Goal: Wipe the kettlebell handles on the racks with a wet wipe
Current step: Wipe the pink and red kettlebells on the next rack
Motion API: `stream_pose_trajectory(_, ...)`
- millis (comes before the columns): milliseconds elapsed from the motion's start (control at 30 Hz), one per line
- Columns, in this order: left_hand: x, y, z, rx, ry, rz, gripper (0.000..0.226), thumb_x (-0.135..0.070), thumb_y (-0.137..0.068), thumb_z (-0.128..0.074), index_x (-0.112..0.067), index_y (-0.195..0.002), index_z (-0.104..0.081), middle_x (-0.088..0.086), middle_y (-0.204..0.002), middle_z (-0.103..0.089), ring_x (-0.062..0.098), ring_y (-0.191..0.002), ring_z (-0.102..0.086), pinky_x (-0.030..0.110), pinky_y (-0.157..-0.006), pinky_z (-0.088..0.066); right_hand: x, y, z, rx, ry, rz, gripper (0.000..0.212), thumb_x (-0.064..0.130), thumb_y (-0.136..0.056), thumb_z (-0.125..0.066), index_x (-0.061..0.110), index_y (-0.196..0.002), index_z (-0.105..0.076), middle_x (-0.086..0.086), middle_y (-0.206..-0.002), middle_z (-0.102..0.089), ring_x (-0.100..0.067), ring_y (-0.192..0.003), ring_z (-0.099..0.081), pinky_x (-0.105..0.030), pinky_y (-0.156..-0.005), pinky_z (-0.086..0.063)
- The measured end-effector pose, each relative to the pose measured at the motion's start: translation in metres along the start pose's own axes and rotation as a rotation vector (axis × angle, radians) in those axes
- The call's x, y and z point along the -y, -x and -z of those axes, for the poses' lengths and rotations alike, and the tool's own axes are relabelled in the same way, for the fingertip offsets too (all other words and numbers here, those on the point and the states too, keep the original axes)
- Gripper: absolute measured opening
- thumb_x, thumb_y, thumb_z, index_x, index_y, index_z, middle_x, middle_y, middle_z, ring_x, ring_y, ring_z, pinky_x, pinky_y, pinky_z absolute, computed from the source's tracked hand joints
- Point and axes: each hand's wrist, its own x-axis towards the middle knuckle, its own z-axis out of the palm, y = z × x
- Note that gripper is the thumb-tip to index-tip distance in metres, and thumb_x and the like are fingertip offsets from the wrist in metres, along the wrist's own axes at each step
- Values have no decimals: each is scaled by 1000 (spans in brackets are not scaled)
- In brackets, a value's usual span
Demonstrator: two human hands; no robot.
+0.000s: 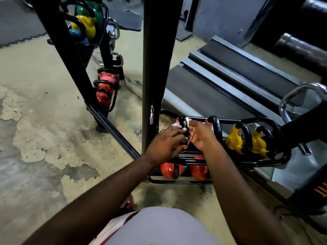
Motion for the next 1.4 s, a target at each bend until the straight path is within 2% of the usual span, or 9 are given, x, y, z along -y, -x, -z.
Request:
stream_pose_trajectory(133,3,6,-1,25,-12,2,31,-36,-90,-64,-20,-116,-67,4,-138,-58,20,-134,-47,44,-103,-46,-17,11,9,-61,-14,141,6,13,-96,-60,15,-92,-63,-4,-76,-71,-15,-66,-66,-30,-62,-55)
stream_pose_trajectory(300,8,5,-1,65,-94,-24,34,-34,-93,-57,-22,-125,-62,6,-149,-48,24,-140,-41,46,-108,-41,25,-13,-10,-162,209,262,20,13,-93,-64,19,-77,-56,-3,-67,-57,-15,-57,-52,-25,-53,-46)
stream_pose_trajectory(400,4,12,-4,39,-131,-33,31,-36,-94,-56,-24,-123,-62,5,-147,-49,24,-137,-43,44,-104,-43,36,-24,-9,-148,534,249,20,21,-91,-68,20,-75,-55,-6,-78,-60,-16,-68,-57,-33,-67,-55)
stream_pose_trajectory(600,5,10,0,5,-151,-20,30,-36,-95,-56,-24,-122,-63,2,-144,-53,23,-123,-53,41,-95,-44,67,-17,-31,-90,1598,662,12,30,-85,-71,20,-91,-68,3,-86,-63,-18,-81,-59,-26,-69,-39)
stream_pose_trajectory(700,3,17,-1,8,-154,-11,30,-37,-94,-56,-26,-122,-62,1,-145,-52,22,-116,-56,38,-92,-44,72,-26,-59,-29,1904,594,25,35,-82,-70,20,-101,-70,-5,-106,-69,-26,-96,-64,-29,-70,-47)
stream_pose_trajectory(900,0,11,1,16,-177,-33,33,-38,-92,-58,-27,-122,-64,-1,-143,-54,23,-115,-60,40,-91,-47,62,-19,-83,-2,2431,542,27,33,-78,-66,25,-104,-68,2,-103,-66,-21,-93,-66,-26,-60,-47)
stream_pose_trajectory(1167,-2,16,6,0,-185,-22,31,-37,-91,-57,-26,-119,-64,0,-140,-57,23,-109,-61,37,-86,-46,57,-15,-58,48,2130,705,20,32,-76,-69,25,-95,-71,-2,-99,-65,-26,-94,-64,-30,-68,-51)
stream_pose_trajectory(1300,3,20,8,-3,-153,-7,30,-36,-92,-55,-25,-119,-62,1,-140,-56,22,-111,-58,38,-89,-45,35,-12,-14,-53,1333,695,5,25,-83,-70,26,-81,-65,6,-81,-61,-10,-75,-58,-27,-67,-44)
stream_pose_trajectory(1400,2,19,4,8,-118,23,34,-37,-92,-52,-26,-123,-62,-2,-144,-53,17,-115,-55,37,-93,-42,13,-11,-1,-54,394,368,10,15,-92,-66,20,-84,-61,2,-74,-63,-12,-66,-58,-28,-62,-47)
